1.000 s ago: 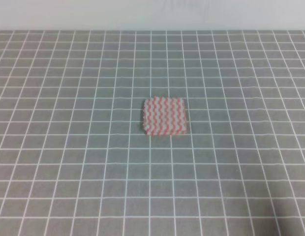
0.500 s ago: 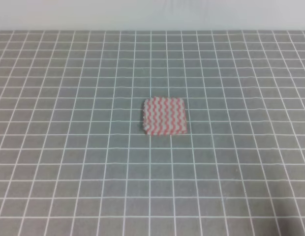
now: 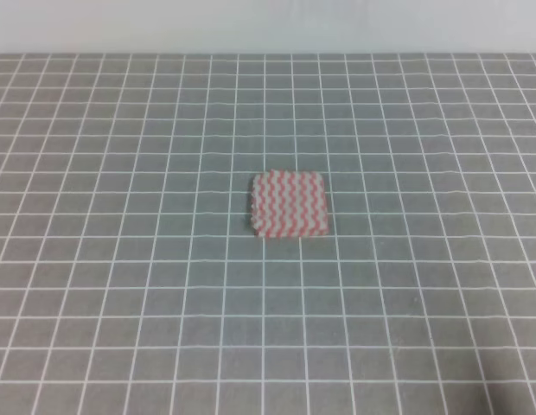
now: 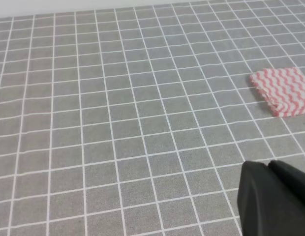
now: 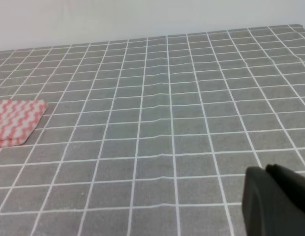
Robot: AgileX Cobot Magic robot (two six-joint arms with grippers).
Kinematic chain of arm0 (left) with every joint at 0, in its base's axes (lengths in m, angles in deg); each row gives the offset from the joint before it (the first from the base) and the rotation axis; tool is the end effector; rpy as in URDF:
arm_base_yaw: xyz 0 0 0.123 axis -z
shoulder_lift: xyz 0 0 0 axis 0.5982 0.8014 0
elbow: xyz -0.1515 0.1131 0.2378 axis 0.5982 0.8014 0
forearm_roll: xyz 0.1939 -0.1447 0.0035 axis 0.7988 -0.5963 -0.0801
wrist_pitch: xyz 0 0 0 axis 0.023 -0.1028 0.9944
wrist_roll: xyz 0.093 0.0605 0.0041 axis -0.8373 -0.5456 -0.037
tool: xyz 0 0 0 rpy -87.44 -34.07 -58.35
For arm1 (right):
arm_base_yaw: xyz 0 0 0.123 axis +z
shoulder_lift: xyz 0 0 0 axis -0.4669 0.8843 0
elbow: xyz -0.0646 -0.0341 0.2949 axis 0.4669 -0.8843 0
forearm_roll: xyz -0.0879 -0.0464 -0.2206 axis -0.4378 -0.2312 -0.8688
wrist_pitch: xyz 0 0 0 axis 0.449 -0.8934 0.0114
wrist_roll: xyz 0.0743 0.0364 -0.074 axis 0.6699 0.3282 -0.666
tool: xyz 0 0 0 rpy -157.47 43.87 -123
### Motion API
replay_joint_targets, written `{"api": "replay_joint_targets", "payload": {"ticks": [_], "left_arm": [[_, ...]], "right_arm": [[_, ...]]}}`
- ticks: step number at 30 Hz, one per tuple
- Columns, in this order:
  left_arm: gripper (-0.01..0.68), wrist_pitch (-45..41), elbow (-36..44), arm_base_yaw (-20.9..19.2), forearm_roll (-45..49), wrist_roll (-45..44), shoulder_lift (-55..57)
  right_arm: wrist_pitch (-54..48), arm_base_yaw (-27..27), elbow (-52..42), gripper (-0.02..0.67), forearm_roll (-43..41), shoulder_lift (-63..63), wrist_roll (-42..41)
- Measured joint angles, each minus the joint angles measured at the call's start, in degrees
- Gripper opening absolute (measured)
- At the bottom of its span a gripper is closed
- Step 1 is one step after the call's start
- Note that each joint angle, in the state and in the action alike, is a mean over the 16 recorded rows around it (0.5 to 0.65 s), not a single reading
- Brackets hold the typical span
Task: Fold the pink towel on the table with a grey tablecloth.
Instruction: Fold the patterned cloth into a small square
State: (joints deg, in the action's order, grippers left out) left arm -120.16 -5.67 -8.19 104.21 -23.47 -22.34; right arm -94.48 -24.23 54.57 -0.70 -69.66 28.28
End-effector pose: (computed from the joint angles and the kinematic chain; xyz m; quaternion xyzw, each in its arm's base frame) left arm 0.0515 0.0022 0.3418 0.1122 0.8332 -0.0535 0.5388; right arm 0.0448 0.0032 0.1757 0.0290 0.7767 0.0649 0.6259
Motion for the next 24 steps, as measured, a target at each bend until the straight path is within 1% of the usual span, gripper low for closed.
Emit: {"api": "replay_joint_targets", "payload": {"ticks": [12, 16, 21, 24], "left_arm": [[-0.002, 0.09, 0.05, 0.00, 1.49, 0.17, -0.07], [-0.002, 2.20, 0.98, -0.11, 3.30, 0.85, -1.12], [-0.002, 12.08, 6.13, -1.84, 4.94, 1.71, -5.50], [-0.002, 19.50, 10.92, -4.09, 4.12, 2.20, -9.72]], "right_arm": [[0.00, 0.01, 0.00, -0.016, 0.14, 0.00, 0.01], [0.06, 0.01, -0.09, -0.016, 0.13, 0.01, 0.01], [0.00, 0.00, 0.17, -0.016, 0.17, -0.02, 0.01], [0.00, -0.02, 0.17, -0.016, 0.17, -0.02, 0.01]]}}
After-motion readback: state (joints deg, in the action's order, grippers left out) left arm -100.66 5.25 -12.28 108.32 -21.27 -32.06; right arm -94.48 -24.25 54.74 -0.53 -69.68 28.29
